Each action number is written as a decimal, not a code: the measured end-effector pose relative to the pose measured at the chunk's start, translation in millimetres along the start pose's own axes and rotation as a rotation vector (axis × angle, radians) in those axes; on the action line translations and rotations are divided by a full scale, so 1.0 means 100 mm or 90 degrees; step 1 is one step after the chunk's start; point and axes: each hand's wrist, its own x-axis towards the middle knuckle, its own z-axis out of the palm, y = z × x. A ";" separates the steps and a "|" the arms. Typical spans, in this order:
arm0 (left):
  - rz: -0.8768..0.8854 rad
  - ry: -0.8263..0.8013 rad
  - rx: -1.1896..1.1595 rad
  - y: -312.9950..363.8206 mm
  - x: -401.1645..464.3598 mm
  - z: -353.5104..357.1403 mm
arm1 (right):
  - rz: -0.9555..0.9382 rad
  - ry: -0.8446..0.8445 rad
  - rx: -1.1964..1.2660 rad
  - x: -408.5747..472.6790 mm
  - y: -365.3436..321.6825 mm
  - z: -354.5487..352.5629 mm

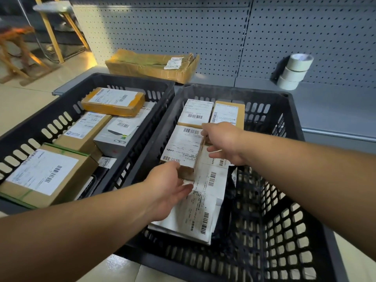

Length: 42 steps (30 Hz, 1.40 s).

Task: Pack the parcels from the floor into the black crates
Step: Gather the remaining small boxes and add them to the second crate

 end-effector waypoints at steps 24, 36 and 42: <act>0.154 -0.269 0.161 0.19 -0.50 1.70 | -0.119 0.177 0.105 -0.64 0.38 -2.04; 0.236 -0.311 0.340 -0.30 -0.69 3.21 | -0.023 0.369 0.051 -1.15 1.75 -3.89; 0.195 -0.337 0.440 -0.90 -0.82 4.06 | 0.067 0.494 -0.087 -1.66 2.45 -4.91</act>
